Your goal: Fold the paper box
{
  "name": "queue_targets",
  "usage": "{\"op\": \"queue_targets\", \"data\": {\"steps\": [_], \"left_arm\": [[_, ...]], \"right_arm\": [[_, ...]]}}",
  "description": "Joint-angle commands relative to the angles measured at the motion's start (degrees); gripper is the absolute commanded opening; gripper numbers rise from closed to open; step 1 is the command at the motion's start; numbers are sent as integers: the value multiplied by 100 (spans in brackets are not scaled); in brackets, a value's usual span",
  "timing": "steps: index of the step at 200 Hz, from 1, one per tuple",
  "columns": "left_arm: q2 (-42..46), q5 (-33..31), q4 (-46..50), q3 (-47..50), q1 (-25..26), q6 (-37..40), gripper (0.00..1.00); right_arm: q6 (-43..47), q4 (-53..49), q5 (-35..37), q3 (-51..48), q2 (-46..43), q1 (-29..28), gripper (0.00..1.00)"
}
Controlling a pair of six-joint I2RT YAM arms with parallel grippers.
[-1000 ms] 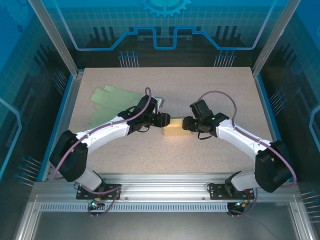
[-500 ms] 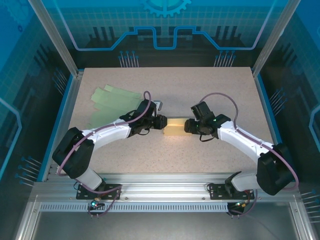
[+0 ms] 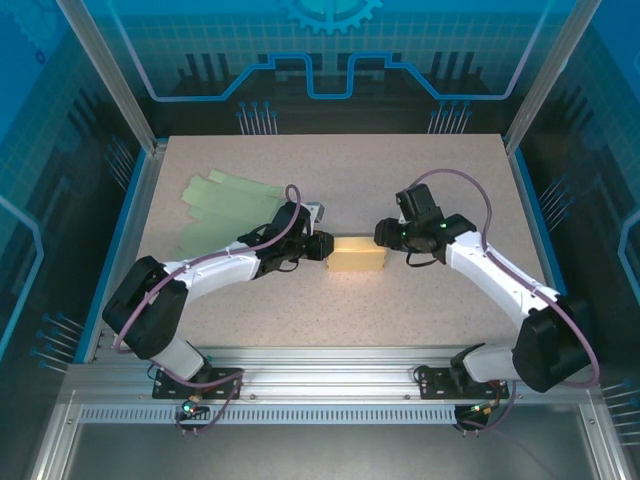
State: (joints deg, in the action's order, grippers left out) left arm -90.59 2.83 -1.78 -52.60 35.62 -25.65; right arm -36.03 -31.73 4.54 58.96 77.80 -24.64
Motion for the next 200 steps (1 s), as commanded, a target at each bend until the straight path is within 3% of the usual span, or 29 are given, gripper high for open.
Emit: {"op": "queue_targets", "data": {"steps": [1, 80, 125, 153, 200], "left_arm": [[-170, -81, 654, 284, -52, -75, 27], [-260, -81, 622, 148, -54, -17, 29], [-30, -154, 816, -322, -50, 581, 50], [195, 42, 597, -574, -55, 1701, 62], [70, 1402, 420, -685, -36, 5118, 72]], "right_arm": [[123, 40, -231, 116, 314, 99, 48], [-50, 414, -449, -653, 736, 172, 40], [-47, 426, -438, -694, 789, 170, 38], [-36, 373, -423, -642, 807, 170, 38], [-1, 273, -393, -587, 737, 171, 38]]}}
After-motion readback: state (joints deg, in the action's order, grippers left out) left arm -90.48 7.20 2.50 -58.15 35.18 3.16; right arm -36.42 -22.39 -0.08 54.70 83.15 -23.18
